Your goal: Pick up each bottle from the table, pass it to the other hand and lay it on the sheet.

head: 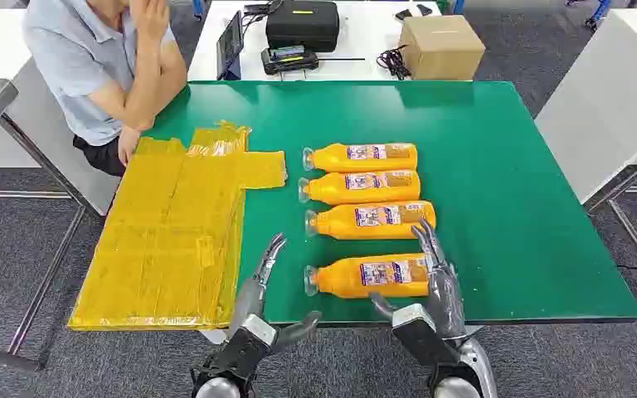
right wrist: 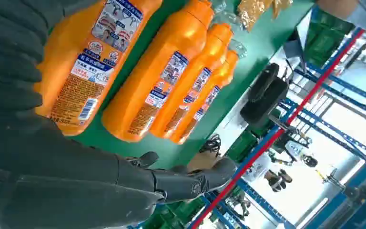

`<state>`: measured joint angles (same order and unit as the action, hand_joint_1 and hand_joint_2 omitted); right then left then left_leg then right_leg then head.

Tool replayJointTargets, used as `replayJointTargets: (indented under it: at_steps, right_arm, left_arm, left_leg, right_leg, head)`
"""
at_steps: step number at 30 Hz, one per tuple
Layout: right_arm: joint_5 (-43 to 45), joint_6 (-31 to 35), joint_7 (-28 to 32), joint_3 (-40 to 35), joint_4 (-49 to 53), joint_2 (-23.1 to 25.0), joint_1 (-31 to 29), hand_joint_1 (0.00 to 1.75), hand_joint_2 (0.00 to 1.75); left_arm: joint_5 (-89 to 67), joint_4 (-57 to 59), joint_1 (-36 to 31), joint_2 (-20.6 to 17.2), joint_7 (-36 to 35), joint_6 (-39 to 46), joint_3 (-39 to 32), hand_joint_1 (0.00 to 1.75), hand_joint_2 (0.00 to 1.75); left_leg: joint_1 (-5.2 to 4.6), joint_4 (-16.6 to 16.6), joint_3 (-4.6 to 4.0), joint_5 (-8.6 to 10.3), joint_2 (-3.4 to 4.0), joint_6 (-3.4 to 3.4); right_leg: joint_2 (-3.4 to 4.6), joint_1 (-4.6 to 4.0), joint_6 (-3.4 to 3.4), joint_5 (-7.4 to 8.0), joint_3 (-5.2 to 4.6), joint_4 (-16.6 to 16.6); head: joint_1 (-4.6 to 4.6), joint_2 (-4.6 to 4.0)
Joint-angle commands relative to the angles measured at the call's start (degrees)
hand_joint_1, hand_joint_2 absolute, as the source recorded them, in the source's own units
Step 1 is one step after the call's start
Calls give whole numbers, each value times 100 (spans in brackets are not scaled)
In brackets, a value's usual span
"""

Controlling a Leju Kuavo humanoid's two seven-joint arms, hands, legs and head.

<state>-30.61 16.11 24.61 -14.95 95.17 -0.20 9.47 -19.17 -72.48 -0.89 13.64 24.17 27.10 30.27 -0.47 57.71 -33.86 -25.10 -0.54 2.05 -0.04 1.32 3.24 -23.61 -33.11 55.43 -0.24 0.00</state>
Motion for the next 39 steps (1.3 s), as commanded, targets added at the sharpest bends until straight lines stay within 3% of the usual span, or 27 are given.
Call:
replayJointTargets:
  at_steps: [1, 7, 18, 21, 24, 29, 35, 39]
  right_arm:
    - [-681, 279, -182, -112, -494, -134, -273, 0, 175]
    - [-1482, 776, -455, -294, -539, -287, -300, 0, 175]
    - [-1575, 743, -496, -356, -534, -410, -417, 0, 175]
    - [-1727, 629, -595, -399, -643, -481, -512, 0, 175]
    - [-2359, 112, -1239, -559, -1112, -832, -783, 0, 175]
    - [-2433, 75, -1240, -584, -1363, -956, -920, 0, 175]
    - [-2497, -209, -1338, -835, -2090, -1166, -1622, 0, 175]
    - [-2499, -214, -1339, -846, -2091, -1156, -1626, 0, 175]
  left_arm:
    - [219, 217, -180, 16, 50, 93, -55, 0, 175]
    - [439, 97, -186, 27, 191, 212, -25, 0, 175]
    - [455, 31, -191, 5, 284, 349, -5, 0, 175]
    - [490, 101, -212, 6, 285, 347, 18, 0, 175]
    - [584, 128, -249, -3, 209, 232, 13, 0, 175]
    - [605, 97, -251, -14, 180, 171, 27, 0, 175]
    - [653, 164, -372, -27, 85, 17, 129, 0, 175]
    - [654, 167, -368, -26, 84, 17, 131, 0, 175]
  left_leg:
    - [6, -3, 14, -4, 6, -9]
    - [10, -1, 19, -9, 9, -14]
    - [3, -2, 8, -3, 5, -7]
    - [10, 1, 20, -10, 13, -14]
    - [12, -2, 21, -9, 13, -14]
    - [4, -3, 11, -2, 3, -7]
    - [5, -2, 9, -2, 18, -7]
    - [6, -2, 16, -3, 11, -10]
  right_leg:
    - [3, -7, -12, -2, 14, -6]
    - [5, -11, -17, -4, 20, -6]
    - [4, -4, -8, 0, 9, -5]
    - [9, -11, -17, -3, 21, -6]
    - [9, -13, -17, -2, 23, -10]
    - [1, -5, -9, 1, 13, -7]
    - [16, -6, -8, 5, 9, -7]
    - [8, -7, -12, 2, 16, -7]
  head:
    - [0, 0]
    - [0, 0]
    - [0, 0]
    - [0, 0]
    - [0, 0]
    - [0, 0]
    - [0, 0]
    - [0, 0]
